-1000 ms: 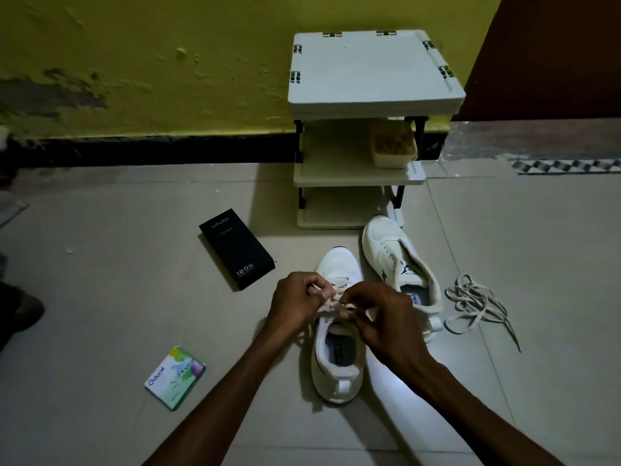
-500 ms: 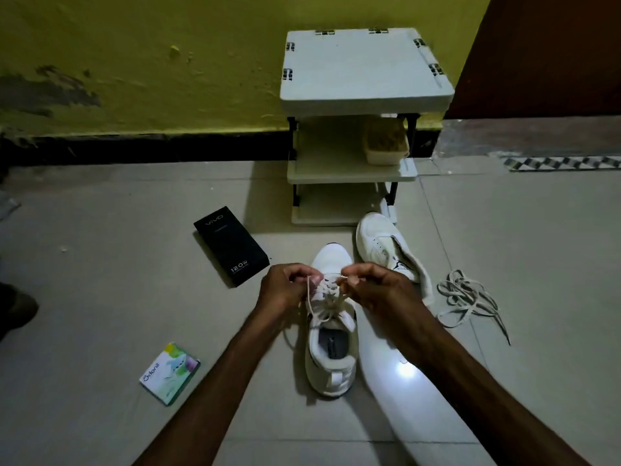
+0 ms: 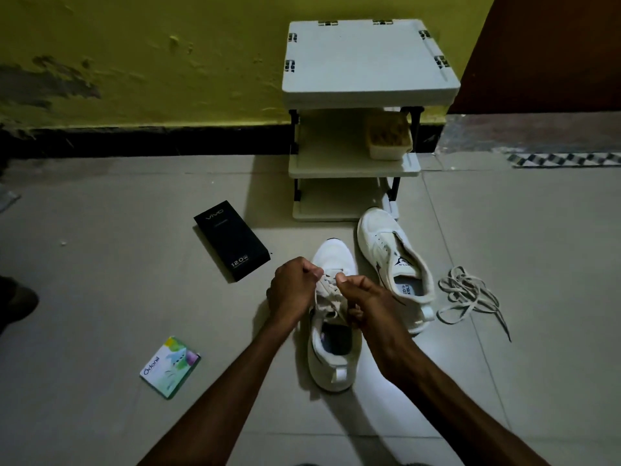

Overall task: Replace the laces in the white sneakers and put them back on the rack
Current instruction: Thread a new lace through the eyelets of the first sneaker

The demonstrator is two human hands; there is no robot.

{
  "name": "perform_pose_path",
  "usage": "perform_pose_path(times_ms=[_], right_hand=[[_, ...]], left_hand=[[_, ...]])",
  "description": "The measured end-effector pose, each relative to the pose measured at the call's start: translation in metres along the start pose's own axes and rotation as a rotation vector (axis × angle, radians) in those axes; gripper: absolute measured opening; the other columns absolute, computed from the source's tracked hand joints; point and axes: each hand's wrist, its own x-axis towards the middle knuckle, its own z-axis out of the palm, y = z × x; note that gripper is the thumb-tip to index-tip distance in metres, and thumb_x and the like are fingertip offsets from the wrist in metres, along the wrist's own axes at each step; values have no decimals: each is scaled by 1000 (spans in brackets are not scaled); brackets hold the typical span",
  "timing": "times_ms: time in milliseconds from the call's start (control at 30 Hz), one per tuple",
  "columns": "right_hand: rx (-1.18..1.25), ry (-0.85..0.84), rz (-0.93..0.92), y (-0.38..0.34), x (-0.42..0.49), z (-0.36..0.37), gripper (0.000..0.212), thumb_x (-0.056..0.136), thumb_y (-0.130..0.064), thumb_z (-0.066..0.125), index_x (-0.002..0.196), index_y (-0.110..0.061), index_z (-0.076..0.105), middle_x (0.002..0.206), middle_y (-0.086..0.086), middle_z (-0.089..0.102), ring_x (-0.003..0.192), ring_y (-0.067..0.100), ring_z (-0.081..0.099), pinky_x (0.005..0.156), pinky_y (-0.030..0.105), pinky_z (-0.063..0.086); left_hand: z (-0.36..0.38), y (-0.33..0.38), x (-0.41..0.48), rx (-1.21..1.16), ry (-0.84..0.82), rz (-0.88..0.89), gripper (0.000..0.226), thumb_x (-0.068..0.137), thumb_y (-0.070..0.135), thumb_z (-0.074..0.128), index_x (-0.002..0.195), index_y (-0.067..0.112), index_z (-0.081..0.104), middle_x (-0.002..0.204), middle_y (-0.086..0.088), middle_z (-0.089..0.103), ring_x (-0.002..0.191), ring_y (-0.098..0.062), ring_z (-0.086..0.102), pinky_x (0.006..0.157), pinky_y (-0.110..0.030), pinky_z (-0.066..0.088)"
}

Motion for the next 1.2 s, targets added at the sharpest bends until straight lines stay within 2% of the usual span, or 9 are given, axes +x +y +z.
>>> perform_pose_path(times_ms=[133, 333, 467, 633, 767, 967, 1067, 1133, 1200], right_hand=[[-89, 0, -63, 4, -7, 3, 20, 90, -32, 65, 74, -20, 65, 77, -4, 71, 65, 1, 61, 63, 15, 44], [-56, -4, -32, -3, -10, 3, 26, 96, -31, 56, 78, -12, 59, 45, -15, 50, 42, -3, 47, 48, 9, 36], [-86, 37, -26, 1, -12, 1, 28, 94, -41, 58, 76, -19, 56, 51, -15, 53, 47, -3, 47, 55, 16, 36], [-80, 56, 4, 7, -15, -2, 30, 90, -49, 58, 80, -21, 55, 62, -14, 60, 53, -2, 51, 57, 18, 39], [-76, 62, -11, 6, -20, 0, 41, 76, -58, 59, 88, -19, 55, 62, -14, 62, 55, -3, 53, 57, 17, 39], [-81, 81, -24, 15, -20, -2, 28, 88, -47, 61, 102, -23, 57, 69, -19, 66, 62, -7, 60, 66, 17, 42], [-104, 99, 15, 20, -18, -2, 25, 92, -43, 59, 111, -26, 55, 95, -10, 69, 83, 3, 63, 78, 24, 47], [-140, 145, 45, 23, -14, -5, 19, 98, -28, 56, 116, -25, 53, 102, -1, 67, 85, 11, 62, 73, 24, 47], [-239, 190, 13, 20, -12, -10, 19, 96, -15, 56, 113, -24, 55, 91, 3, 67, 79, 14, 63, 65, 23, 46]], left_hand=[[5, -1, -6, 193, 126, 106, 15, 94, 30, 57, 99, 23, 69, 112, 3, 67, 104, -22, 62, 84, -33, 45], [9, -3, -6, 277, 209, 153, 19, 93, 25, 56, 107, 20, 67, 116, 0, 63, 114, -23, 54, 91, -36, 37], [10, -3, -8, 280, 210, 123, 19, 92, 26, 58, 107, 17, 66, 116, -2, 64, 114, -23, 52, 91, -37, 37], [10, -3, -7, 266, 191, 102, 18, 93, 26, 56, 106, 19, 66, 117, -2, 63, 116, -24, 51, 93, -37, 37], [12, -3, -5, 277, 204, 103, 20, 94, 28, 55, 105, 18, 67, 116, -2, 64, 117, -24, 50, 94, -37, 36], [15, -6, -2, 347, 209, 112, 24, 94, 29, 53, 109, 17, 67, 117, -2, 64, 117, -24, 49, 92, -37, 36], [16, -10, -1, 321, 156, 103, 23, 96, 32, 54, 107, 17, 68, 117, -2, 65, 117, -24, 48, 92, -38, 35], [14, -15, 1, 239, 48, 80, 19, 96, 32, 55, 99, 19, 68, 111, -2, 67, 113, -24, 52, 92, -38, 39], [7, -22, 3, 62, -70, 63, 13, 93, 31, 60, 84, 23, 65, 97, -1, 70, 100, -23, 62, 85, -34, 47]])
